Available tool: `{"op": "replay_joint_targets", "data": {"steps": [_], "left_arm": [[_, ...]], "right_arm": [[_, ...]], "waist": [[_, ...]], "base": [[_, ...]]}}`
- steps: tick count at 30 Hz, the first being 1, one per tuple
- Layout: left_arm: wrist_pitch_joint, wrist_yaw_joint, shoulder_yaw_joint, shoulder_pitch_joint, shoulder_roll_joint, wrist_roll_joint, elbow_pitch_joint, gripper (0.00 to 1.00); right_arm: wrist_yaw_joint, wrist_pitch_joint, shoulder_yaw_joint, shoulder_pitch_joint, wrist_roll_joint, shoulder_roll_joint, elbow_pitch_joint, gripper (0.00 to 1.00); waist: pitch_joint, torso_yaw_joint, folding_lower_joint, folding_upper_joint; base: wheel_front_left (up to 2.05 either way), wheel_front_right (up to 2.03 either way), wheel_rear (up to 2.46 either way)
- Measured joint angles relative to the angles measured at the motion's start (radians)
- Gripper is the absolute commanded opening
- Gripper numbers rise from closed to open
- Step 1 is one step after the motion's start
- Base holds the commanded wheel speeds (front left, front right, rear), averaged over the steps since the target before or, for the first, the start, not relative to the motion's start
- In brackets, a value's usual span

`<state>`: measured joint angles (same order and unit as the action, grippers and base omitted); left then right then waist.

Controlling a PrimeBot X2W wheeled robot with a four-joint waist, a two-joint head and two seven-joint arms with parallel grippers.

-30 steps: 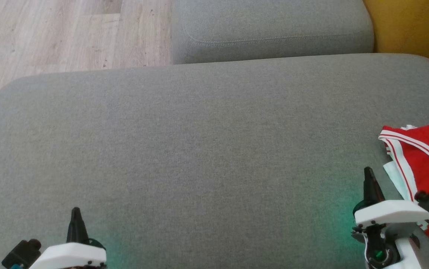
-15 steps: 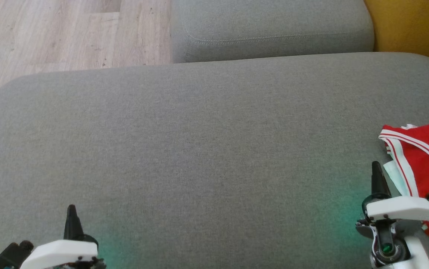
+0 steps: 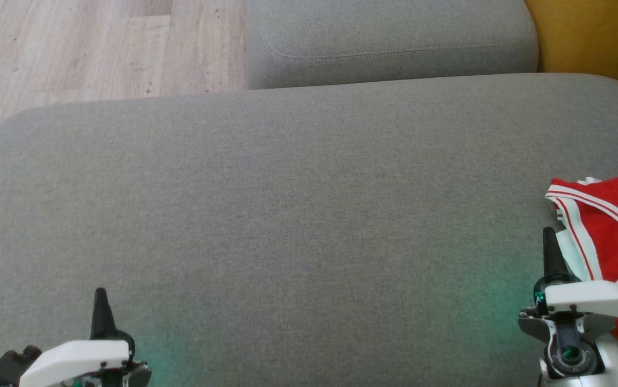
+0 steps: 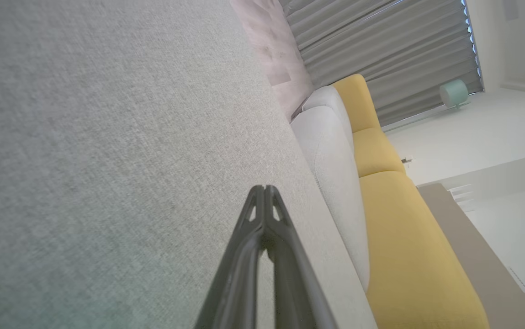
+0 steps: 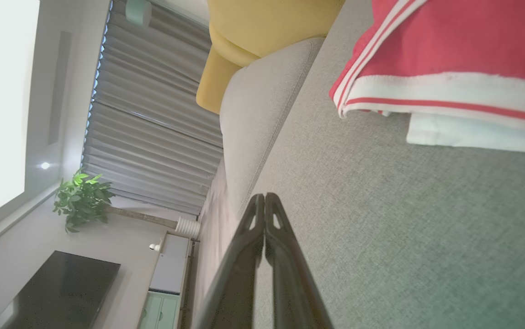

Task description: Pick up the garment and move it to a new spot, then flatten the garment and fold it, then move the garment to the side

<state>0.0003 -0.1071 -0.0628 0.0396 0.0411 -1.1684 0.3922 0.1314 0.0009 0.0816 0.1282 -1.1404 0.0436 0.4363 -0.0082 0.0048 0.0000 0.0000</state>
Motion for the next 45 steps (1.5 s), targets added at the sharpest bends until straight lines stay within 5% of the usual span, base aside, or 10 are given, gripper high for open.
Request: {"op": "replay_joint_targets", "data": {"steps": [37, 45], "left_arm": [[0.106, -0.016, -0.009, 0.018, 0.000, -0.426, -0.108, 0.00], [0.109, -0.016, -0.010, 0.018, 0.000, -0.435, -0.110, 0.00]], "right_arm": [[0.000, 0.105, 0.052, -0.040, -0.449, 0.000, -0.145, 0.00], [0.000, 0.105, 0.053, -0.040, -0.461, 0.000, -0.150, 0.00]], "waist": [[0.011, -0.005, 0.0000, 0.0000], [0.011, -0.005, 0.0000, 0.0000]], "base": [[0.00, 0.00, 0.00], [0.00, 0.00, 0.00]]}}
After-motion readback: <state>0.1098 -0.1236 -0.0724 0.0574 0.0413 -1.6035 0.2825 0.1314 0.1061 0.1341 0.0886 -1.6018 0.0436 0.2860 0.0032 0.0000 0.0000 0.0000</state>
